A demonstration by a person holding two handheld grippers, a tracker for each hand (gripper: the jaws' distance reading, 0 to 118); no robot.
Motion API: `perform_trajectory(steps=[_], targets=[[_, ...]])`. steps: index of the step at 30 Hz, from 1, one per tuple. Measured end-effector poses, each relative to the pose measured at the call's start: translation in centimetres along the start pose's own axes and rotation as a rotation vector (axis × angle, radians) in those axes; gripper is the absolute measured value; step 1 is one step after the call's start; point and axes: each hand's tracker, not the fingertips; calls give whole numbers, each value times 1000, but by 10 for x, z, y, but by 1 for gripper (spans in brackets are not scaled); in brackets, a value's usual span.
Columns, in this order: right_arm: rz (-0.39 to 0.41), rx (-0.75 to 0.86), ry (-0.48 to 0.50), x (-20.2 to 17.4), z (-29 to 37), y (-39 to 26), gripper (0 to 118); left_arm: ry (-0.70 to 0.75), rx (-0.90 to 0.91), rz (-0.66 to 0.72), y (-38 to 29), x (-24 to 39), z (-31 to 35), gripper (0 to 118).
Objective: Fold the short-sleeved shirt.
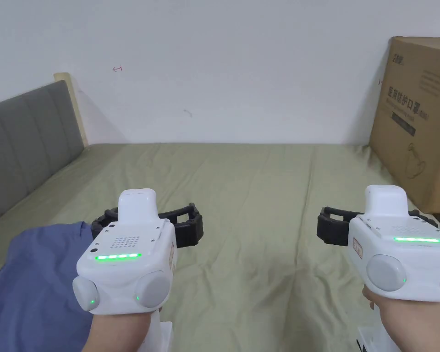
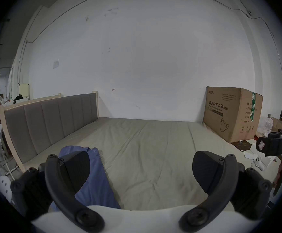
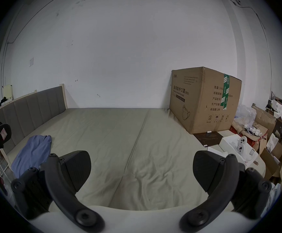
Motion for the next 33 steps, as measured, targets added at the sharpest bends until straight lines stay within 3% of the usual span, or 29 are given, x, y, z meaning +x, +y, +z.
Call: perform_trajectory(steps=[33], targets=[[17,-78,-8,-3,-32,-36,118,17,-101,-18,-44,-17,-40,118]])
